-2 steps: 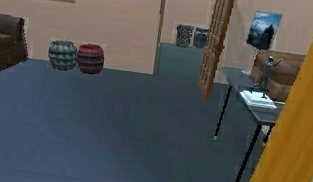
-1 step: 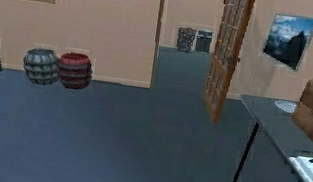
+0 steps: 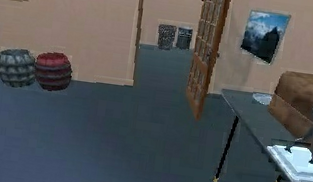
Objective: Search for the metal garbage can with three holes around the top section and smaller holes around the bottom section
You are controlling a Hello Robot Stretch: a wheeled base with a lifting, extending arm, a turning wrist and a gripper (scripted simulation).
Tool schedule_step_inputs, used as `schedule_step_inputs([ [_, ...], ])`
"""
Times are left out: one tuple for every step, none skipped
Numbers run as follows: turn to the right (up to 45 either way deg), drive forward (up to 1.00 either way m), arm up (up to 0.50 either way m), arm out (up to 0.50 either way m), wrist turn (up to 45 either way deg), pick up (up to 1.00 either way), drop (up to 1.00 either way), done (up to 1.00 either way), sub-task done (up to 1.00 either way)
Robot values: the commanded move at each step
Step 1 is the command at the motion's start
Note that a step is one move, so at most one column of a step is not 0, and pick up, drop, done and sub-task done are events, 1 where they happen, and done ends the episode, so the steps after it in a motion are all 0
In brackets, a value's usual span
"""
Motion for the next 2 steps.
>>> schedule_step_inputs([
  [0.0,1.00,0.00,0.00,0.0,0.00,0.00,0.00,0.00],
  [0.0,1.00,0.00,0.00,0.0,0.00,0.00,0.00,0.00],
])
